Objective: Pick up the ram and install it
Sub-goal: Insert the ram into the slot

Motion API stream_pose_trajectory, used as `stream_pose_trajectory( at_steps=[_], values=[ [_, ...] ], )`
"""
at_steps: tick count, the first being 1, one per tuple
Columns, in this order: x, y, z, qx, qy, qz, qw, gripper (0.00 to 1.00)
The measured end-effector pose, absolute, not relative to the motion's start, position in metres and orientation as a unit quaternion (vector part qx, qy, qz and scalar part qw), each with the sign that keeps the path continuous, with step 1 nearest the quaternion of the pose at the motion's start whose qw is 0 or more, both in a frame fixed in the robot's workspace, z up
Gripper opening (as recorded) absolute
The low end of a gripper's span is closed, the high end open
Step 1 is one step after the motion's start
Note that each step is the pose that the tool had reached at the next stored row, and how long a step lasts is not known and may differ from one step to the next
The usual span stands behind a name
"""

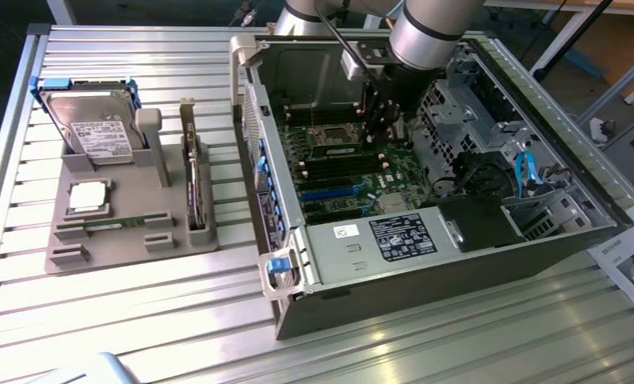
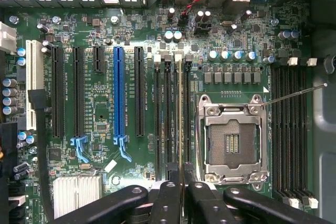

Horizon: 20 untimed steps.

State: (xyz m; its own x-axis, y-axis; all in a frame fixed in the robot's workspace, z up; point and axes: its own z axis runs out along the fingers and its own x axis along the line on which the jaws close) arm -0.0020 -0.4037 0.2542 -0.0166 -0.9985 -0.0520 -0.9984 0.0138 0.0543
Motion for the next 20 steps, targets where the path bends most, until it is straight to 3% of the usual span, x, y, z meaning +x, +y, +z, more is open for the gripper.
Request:
stream_pose_trajectory(
  at_steps=[20],
  values=[
    [-0.002, -0.415, 0.254, 0.701, -0.712, -0.038, 0.001, 0.12]
  ],
)
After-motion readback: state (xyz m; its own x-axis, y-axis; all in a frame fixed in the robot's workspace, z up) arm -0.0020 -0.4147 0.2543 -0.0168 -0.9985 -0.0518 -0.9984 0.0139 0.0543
